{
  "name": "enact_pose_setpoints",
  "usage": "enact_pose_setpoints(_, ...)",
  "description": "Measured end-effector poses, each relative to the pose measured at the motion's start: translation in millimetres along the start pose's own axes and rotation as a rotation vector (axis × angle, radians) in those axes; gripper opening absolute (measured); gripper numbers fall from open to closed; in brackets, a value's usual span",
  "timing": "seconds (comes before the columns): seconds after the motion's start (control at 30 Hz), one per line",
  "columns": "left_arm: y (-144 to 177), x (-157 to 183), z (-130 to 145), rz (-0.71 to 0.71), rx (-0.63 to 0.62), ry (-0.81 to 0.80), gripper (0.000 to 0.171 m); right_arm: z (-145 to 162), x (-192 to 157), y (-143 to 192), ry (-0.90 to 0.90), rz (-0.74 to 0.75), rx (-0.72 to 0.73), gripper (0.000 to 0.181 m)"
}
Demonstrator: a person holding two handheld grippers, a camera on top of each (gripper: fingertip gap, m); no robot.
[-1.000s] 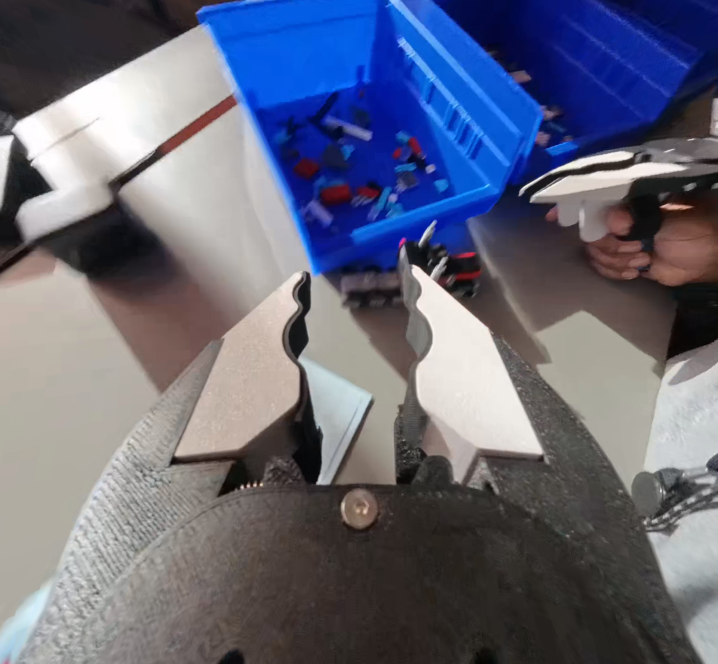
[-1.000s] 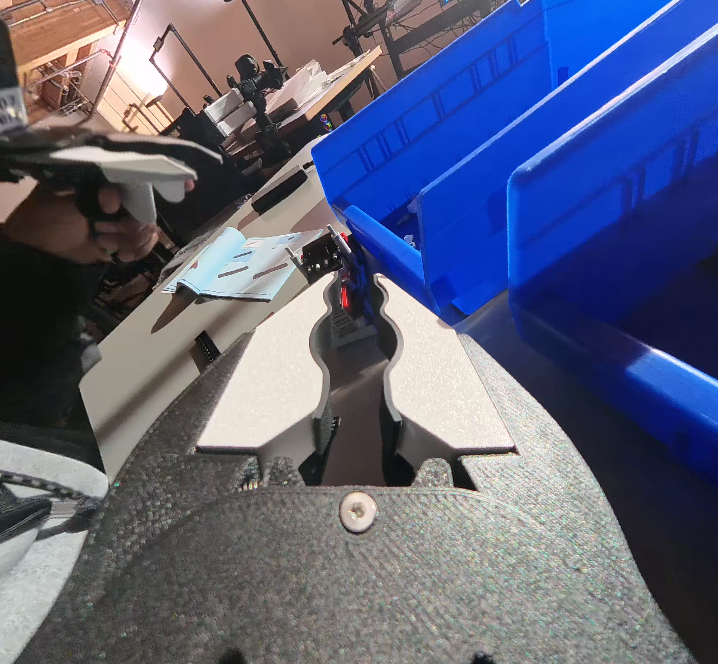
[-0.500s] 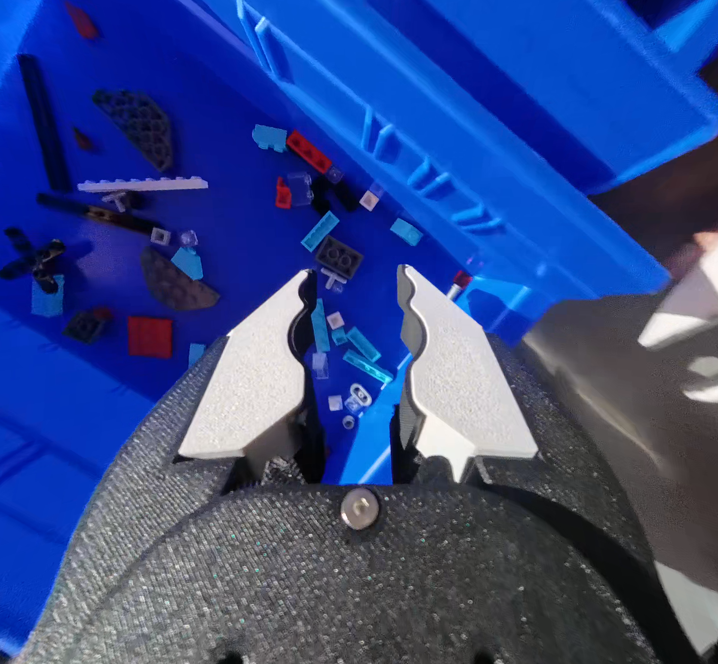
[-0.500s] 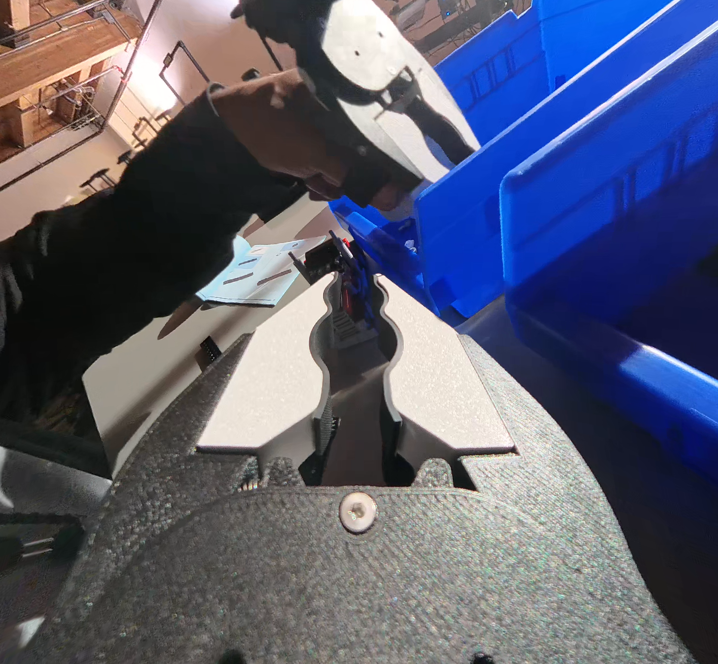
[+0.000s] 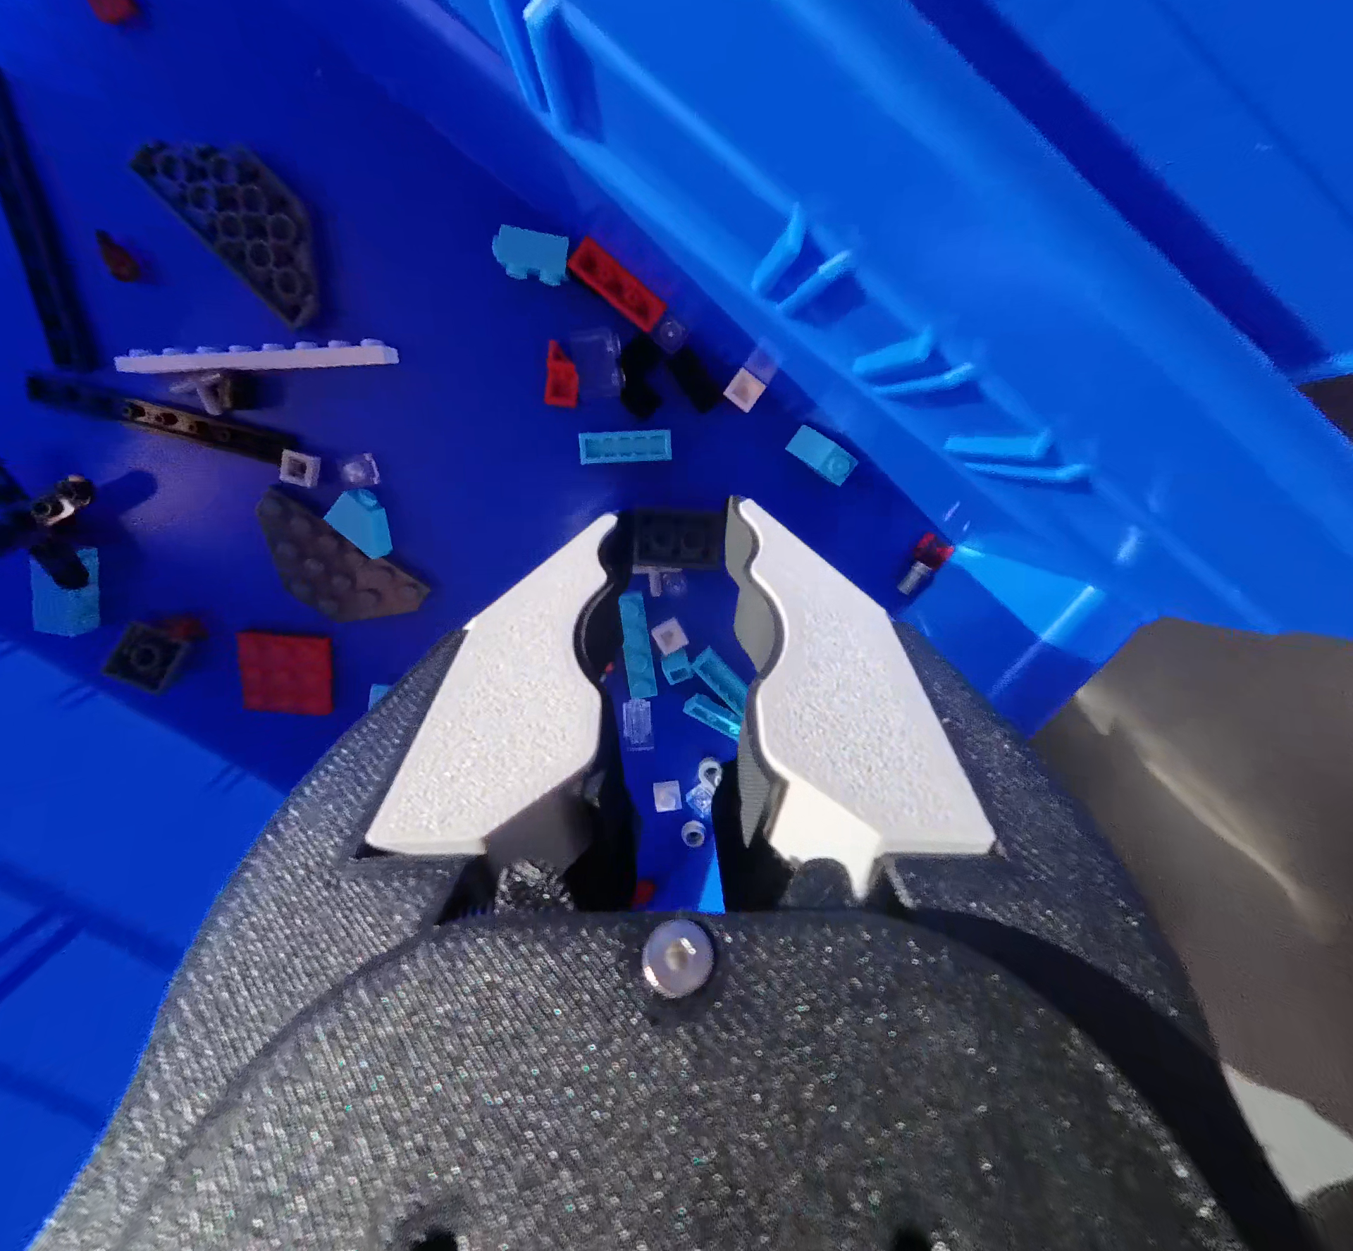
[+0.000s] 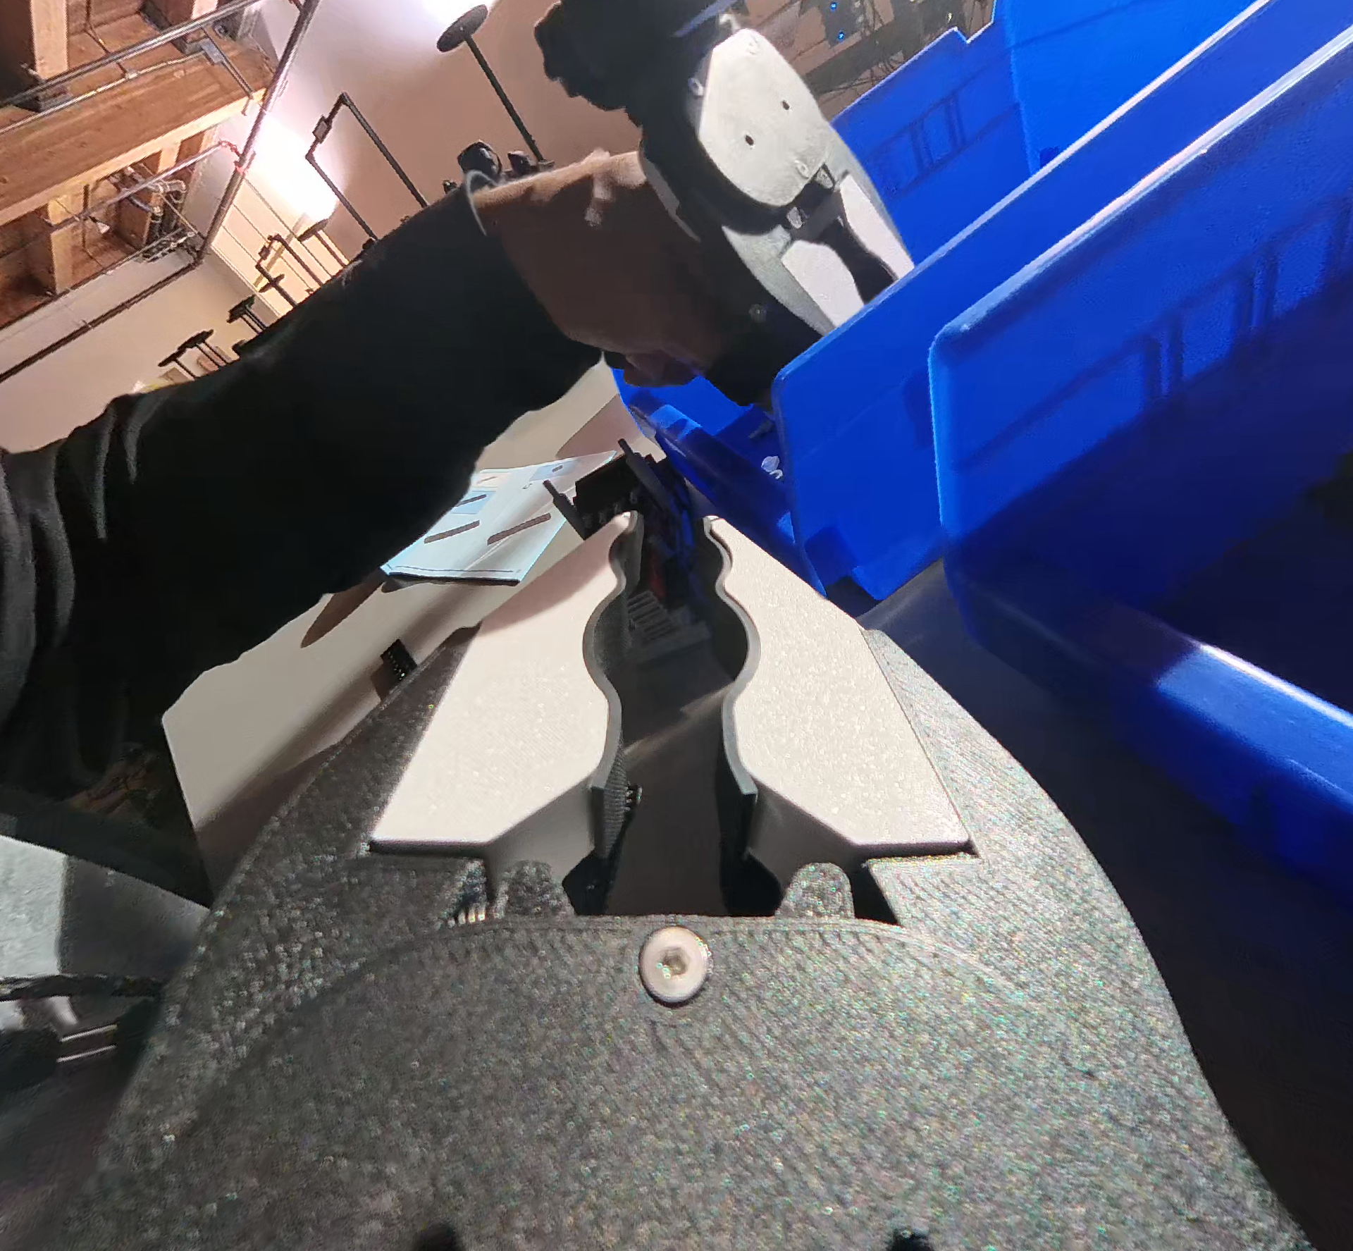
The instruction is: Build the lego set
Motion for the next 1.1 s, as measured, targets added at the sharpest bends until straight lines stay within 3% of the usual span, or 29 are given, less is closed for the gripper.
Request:
enact_pose_setpoints(0.13,42,8,3,-0.024,0.147,0.047,0.027,0,0,0,0.002,0.001,0.003,0.017)
enact_pose_setpoints(0.27,130,26,27,-0.050,0.399,0.123,0.026,0,-1,1,0.005,0.000,0.004,0.017)
enact_pose_setpoints(0.4,211,48,98,-0.124,0.606,0.243,0.026,1,-3,0,0.015,-0.014,-0.008,0.017)
enact_pose_setpoints(0.5,240,69,165,-0.167,0.707,0.372,0.026,3,-5,-2,0.023,-0.032,-0.029,0.019)
enact_pose_setpoints(0.63,241,101,244,-0.190,0.808,0.563,0.026,7,-15,-5,0.055,-0.114,-0.062,0.022)
enact_pose_setpoints(0.77,215,126,290,-0.104,0.935,0.745,0.027,23,-49,-22,0.053,-0.284,-0.094,0.022)
enact_pose_setpoints(0.9,192,139,305,0.031,1.083,0.887,0.026,49,-98,-54,0.087,-0.472,-0.162,0.032)
enact_pose_setpoints(1.1,173,148,301,0.253,1.221,1.004,0.027,74,-142,-99,0.340,-0.617,-0.177,0.041)
Point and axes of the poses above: each gripper's, where its closed fingertips meet, y back along the fingers, z out of its underside, x = y × z across the jaws, the point moved 10 cm from there along y, back along the fingers, and after that the axes turned 12 degrees about x, right-handed, at the moved point
